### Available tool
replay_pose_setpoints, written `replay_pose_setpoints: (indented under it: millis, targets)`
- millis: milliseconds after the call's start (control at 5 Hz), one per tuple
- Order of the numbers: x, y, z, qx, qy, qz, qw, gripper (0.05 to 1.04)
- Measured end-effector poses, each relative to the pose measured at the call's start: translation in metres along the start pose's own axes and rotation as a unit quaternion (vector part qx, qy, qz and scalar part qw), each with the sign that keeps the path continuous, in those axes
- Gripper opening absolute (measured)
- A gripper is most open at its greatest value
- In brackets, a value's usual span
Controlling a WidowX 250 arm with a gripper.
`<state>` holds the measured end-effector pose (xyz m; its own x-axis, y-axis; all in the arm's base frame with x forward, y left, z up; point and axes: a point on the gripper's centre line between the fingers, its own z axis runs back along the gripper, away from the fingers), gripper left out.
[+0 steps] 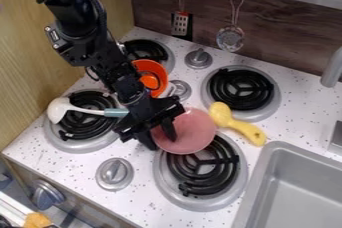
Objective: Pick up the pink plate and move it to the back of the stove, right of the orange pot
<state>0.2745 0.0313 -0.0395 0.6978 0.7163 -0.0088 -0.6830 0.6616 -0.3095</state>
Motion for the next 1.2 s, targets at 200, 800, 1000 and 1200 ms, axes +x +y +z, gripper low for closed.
replay_pose_setpoints:
  millis: [200,800,1000,1200]
  targets:
    - [0.001,0.000,0.003,0.004,0.014,-0.008,0.9999,0.233]
    - [0.001,0.003,0.027,0.055,0.026,-0.028,0.9978,0.059]
    - [0.004,0.000,0.037,0.065,0.020,-0.038,0.9970,0.058]
    - [0.003,-0.005,0.047,0.071,0.018,-0.042,0.9964,0.055]
